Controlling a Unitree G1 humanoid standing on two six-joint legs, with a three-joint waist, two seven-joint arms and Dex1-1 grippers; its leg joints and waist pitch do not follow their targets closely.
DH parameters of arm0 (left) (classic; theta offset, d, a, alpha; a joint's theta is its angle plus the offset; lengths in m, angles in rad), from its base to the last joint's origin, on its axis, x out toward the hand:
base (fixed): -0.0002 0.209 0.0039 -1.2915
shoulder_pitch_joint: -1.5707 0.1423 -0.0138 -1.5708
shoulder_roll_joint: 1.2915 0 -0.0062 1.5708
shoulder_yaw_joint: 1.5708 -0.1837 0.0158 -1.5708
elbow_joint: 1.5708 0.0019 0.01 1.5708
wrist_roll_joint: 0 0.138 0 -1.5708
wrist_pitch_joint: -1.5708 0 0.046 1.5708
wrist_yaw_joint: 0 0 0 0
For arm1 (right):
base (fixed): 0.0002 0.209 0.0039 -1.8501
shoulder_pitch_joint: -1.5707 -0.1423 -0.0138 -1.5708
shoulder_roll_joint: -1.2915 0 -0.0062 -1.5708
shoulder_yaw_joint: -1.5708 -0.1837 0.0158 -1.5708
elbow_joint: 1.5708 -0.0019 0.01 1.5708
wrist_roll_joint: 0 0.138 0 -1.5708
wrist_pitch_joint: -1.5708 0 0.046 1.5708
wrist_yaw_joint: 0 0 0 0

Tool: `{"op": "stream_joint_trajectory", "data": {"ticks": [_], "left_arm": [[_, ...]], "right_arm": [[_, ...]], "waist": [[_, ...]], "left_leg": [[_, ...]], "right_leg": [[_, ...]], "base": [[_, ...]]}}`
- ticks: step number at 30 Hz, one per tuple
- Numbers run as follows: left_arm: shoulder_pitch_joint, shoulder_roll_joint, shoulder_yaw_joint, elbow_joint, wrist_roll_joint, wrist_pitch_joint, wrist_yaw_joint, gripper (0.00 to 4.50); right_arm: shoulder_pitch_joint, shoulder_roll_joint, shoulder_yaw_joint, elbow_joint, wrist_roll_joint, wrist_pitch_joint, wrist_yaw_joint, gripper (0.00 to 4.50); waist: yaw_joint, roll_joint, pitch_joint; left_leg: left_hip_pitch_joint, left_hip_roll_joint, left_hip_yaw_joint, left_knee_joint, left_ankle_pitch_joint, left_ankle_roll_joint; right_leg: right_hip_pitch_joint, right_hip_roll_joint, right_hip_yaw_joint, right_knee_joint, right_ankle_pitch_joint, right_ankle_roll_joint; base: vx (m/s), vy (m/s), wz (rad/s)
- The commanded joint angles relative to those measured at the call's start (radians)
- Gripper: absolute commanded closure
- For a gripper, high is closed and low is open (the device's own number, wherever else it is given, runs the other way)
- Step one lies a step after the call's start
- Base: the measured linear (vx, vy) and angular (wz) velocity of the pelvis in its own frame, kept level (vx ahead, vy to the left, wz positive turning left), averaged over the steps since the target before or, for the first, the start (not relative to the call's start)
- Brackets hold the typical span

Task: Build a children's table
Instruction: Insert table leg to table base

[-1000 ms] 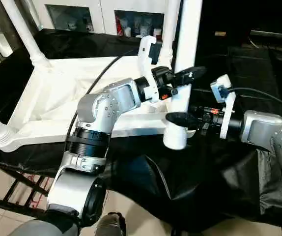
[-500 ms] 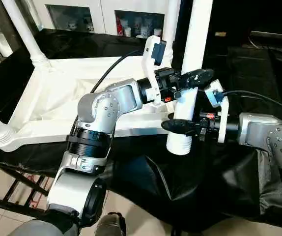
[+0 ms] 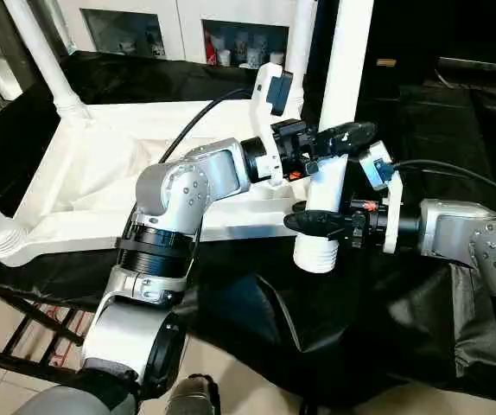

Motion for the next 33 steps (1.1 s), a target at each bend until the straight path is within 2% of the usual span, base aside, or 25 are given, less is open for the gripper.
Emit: {"op": "stream_joint_trajectory", "data": {"ticks": [1,2,3,7,10,22,23,25,28,33], "left_arm": [[-0.014,0.009,-0.011,-0.043,-0.018,-0.001,-0.033,2.64],[-0.014,0.009,-0.012,-0.043,-0.018,-0.001,-0.034,2.64],[-0.013,0.011,-0.012,-0.042,-0.016,-0.003,-0.035,2.64],[-0.017,0.015,-0.011,-0.034,-0.014,-0.006,-0.038,2.64],[-0.018,0.017,-0.008,-0.034,-0.017,-0.004,-0.039,2.64],[-0.022,0.018,-0.005,-0.032,-0.017,-0.003,-0.049,2.64],[-0.021,0.018,-0.005,-0.033,-0.017,-0.003,-0.049,2.64],[-0.020,0.017,-0.005,-0.035,-0.018,-0.003,-0.049,2.64],[-0.021,0.016,-0.002,-0.034,-0.019,-0.002,-0.047,2.64],[-0.022,0.016,0.000,-0.031,-0.018,-0.004,-0.045,2.64]], "right_arm": [[0.008,-0.018,-0.010,-0.014,0.000,0.007,-0.005,2.53],[0.009,-0.017,-0.011,-0.015,0.002,0.007,-0.004,2.53],[0.009,-0.015,-0.019,-0.018,0.009,0.010,-0.001,2.00],[0.011,-0.020,-0.022,-0.015,0.001,0.004,-0.007,1.76],[0.013,-0.020,-0.024,-0.016,0.001,0.002,-0.008,1.68],[0.017,-0.019,-0.040,-0.023,0.026,0.017,0.000,1.68],[0.018,-0.018,-0.039,-0.023,0.025,0.016,0.001,1.97],[0.019,-0.015,-0.042,-0.019,0.024,0.016,-0.001,1.97],[0.019,-0.012,-0.042,-0.017,0.024,0.017,-0.002,2.33],[0.021,-0.011,-0.040,-0.016,0.026,0.015,-0.006,2.55]], "waist": [[0.004,-0.028,-0.118],[0.004,-0.028,-0.118],[0.004,-0.028,-0.118],[0.004,-0.028,-0.118],[0.005,-0.026,-0.121],[0.006,-0.028,-0.122],[0.007,-0.027,-0.122],[0.007,-0.027,-0.122],[0.007,-0.027,-0.121],[0.007,-0.027,-0.122]], "left_leg": [[0.026,0.015,-0.001,-0.052,-0.137,0.034],[0.027,0.015,-0.001,-0.052,-0.138,0.033],[0.026,0.015,-0.001,-0.052,-0.138,0.033],[0.026,0.014,0.000,-0.052,-0.141,0.032],[0.027,0.015,-0.001,-0.052,-0.142,0.029],[0.026,0.015,0.000,-0.051,-0.137,0.033],[0.026,0.015,-0.001,-0.051,-0.135,0.033],[0.026,0.015,0.000,-0.050,-0.133,0.035],[0.026,0.015,-0.001,-0.050,-0.134,0.035],[0.026,0.015,-0.001,-0.050,-0.135,0.034]], "right_leg": [[0.063,-0.043,0.031,-0.071,-0.164,-0.215],[0.063,-0.044,0.031,-0.071,-0.164,-0.215],[0.062,-0.043,0.032,-0.070,-0.163,-0.215],[0.063,-0.043,0.031,-0.071,-0.168,-0.215],[0.063,-0.044,0.031,-0.069,-0.166,-0.217],[0.064,-0.043,0.031,-0.069,-0.152,-0.222],[0.063,-0.044,0.031,-0.068,-0.151,-0.223],[0.063,-0.044,0.032,-0.067,-0.146,-0.224],[0.062,-0.044,0.031,-0.068,-0.150,-0.224],[0.063,-0.044,0.031,-0.067,-0.151,-0.224]], "base": [[0.000,0.000,0.00],[0.000,0.000,0.00],[0.000,0.000,0.00],[0.000,0.000,0.00],[0.000,0.000,0.00],[0.000,0.000,0.00],[0.000,0.000,0.00],[0.000,0.000,0.00],[0.000,0.000,0.00],[0.000,0.000,0.00]]}}
